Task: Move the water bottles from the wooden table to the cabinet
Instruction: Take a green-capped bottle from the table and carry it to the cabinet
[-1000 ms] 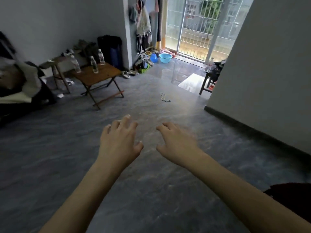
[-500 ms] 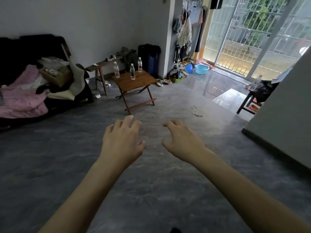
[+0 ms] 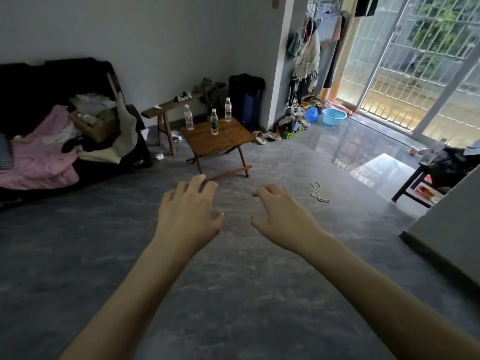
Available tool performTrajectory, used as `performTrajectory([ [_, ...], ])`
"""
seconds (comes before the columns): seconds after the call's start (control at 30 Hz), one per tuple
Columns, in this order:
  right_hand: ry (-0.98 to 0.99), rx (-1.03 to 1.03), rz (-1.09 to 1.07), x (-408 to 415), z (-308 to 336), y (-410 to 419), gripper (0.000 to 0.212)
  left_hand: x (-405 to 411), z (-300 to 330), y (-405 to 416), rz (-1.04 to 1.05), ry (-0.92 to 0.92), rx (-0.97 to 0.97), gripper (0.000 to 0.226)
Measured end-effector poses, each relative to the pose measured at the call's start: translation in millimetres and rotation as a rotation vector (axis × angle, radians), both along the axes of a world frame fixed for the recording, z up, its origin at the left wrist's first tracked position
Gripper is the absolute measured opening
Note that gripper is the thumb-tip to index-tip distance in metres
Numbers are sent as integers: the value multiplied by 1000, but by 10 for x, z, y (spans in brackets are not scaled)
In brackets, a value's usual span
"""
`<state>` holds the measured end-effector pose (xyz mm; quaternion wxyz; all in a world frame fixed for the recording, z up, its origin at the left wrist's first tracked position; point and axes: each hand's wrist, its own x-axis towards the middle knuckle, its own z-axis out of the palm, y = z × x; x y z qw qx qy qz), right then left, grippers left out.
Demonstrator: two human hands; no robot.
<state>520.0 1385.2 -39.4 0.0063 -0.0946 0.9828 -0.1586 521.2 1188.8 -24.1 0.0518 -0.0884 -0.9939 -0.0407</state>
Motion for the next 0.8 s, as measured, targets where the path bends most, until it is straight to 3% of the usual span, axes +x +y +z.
performTrajectory([
  [0.4, -29, 2, 124, -1701, -68, -7, 55, -1464, -118, -43, 108, -36, 11, 65],
  [0.8, -61, -35, 143, -3843, 95, -488, 51, -3579, -25, -488, 101, 17, 14, 65],
])
